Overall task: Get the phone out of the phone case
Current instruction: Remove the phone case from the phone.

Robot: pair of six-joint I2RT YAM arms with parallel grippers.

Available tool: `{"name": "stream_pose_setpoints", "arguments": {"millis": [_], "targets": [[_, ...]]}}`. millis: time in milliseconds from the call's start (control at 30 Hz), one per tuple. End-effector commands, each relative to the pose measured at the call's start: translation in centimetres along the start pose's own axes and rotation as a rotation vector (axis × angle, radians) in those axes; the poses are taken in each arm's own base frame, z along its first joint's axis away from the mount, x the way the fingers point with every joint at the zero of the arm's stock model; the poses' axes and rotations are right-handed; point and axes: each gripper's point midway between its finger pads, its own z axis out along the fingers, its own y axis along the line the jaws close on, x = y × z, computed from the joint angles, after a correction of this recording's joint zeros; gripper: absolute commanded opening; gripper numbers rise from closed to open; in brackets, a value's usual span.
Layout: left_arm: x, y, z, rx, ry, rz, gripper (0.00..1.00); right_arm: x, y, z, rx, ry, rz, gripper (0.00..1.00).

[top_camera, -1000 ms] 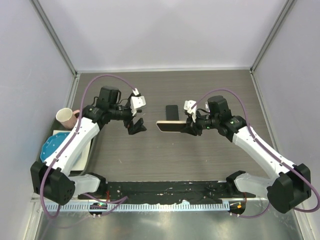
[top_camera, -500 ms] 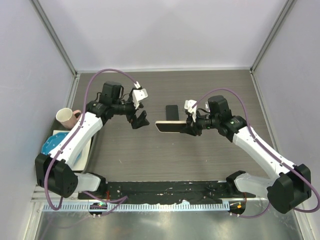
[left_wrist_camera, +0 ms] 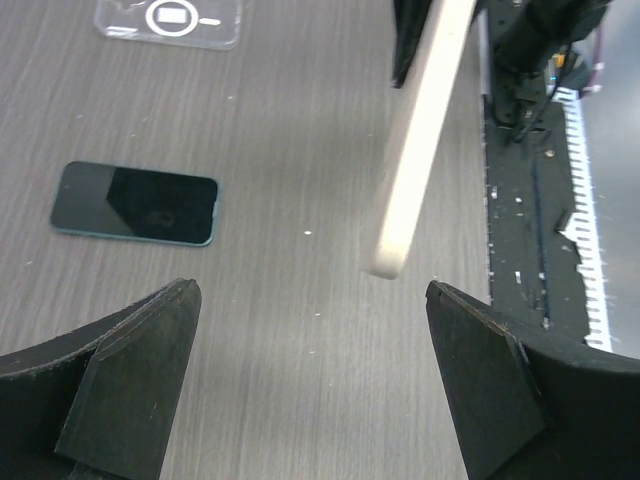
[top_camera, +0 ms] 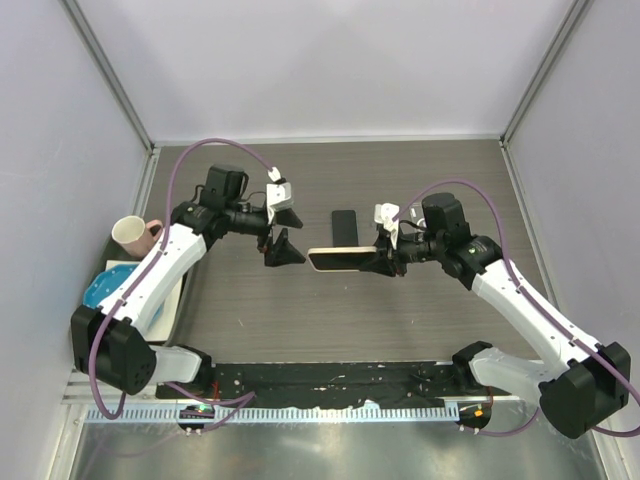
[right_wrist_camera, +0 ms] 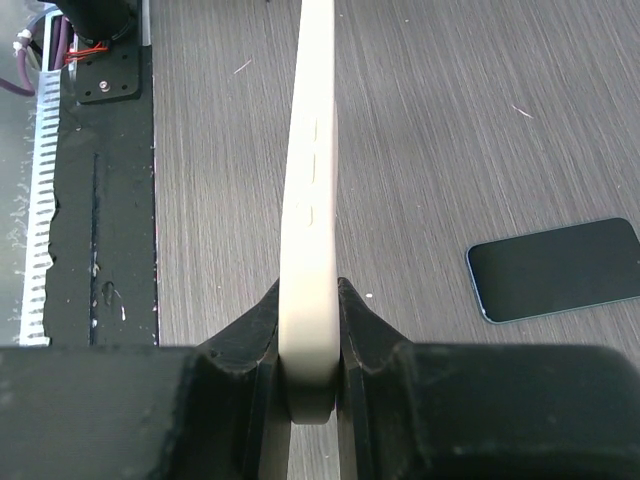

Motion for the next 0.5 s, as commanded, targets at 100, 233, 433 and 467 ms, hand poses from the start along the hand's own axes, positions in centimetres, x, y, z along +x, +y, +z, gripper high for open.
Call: {"name": "stream_pose_setpoints", "arguments": {"millis": [100,233,433,467], "targets": [[-0.7,-3.5,0.1,0.190,-0.071,0.014,0.93,-3.6,-0.5,-0.5,0.016,-0.103,-0.113,0.01],[-0.7,-4.1,0.0,0.207,-0.077,0.027,0.87,-3.8,-0.4,-0.4,0.012,-0.108,-0.113,0.01],[-0.6,-4.9,0.4,0.236,-0.073,0.025,0.73,-3.6,-0.6,-0.2,0.010,-0.105,-0.100,0.01],[-0.5,-4.9,0.5,0.236,-0.070,0.026,0.72,-3.6,-0.6,-0.3,0.010,-0.107,-0.099,0.01]]}}
